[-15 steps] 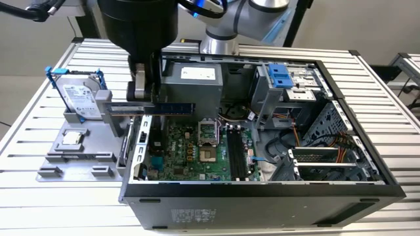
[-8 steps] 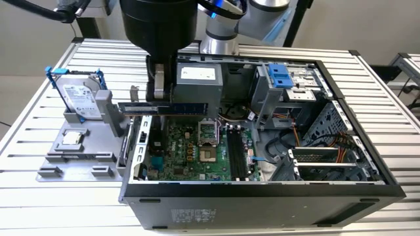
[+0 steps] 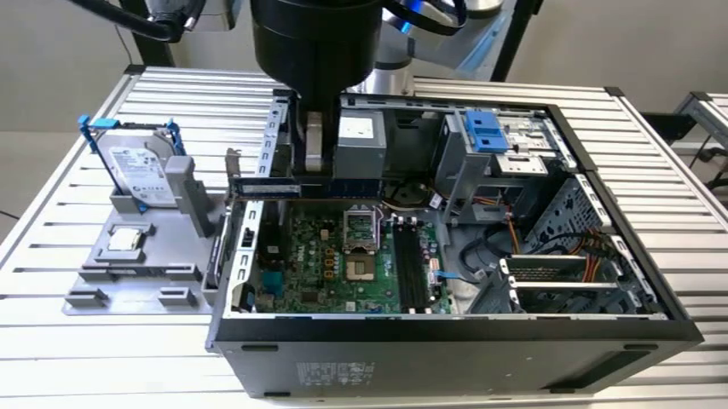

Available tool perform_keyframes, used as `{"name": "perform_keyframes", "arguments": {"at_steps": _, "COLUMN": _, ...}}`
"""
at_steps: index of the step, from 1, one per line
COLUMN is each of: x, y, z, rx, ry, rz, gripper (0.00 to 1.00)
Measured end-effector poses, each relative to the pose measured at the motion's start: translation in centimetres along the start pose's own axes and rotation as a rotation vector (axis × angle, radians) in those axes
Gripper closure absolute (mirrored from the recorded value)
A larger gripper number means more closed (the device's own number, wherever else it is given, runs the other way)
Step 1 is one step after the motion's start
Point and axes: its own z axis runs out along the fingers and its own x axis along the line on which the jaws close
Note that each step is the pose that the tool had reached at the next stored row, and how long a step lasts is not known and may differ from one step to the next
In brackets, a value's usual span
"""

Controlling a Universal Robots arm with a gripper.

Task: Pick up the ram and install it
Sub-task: 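Pick up the ram and move it above insertion slot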

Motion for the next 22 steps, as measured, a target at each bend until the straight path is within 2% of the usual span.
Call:
{"name": "perform_keyframes", "arguments": {"at_steps": 12, "x": 0.06, "y": -2.8, "z": -0.12, "rx": -0.0003, "ry": 0.0002, "rz": -0.005, "gripper": 1.0}}
{"name": "perform_keyframes", "arguments": {"at_steps": 22, "x": 0.12, "y": -5.59, "z": -0.23, "rx": -0.0006, "ry": 0.0004, "rz": -0.008, "gripper": 1.0}}
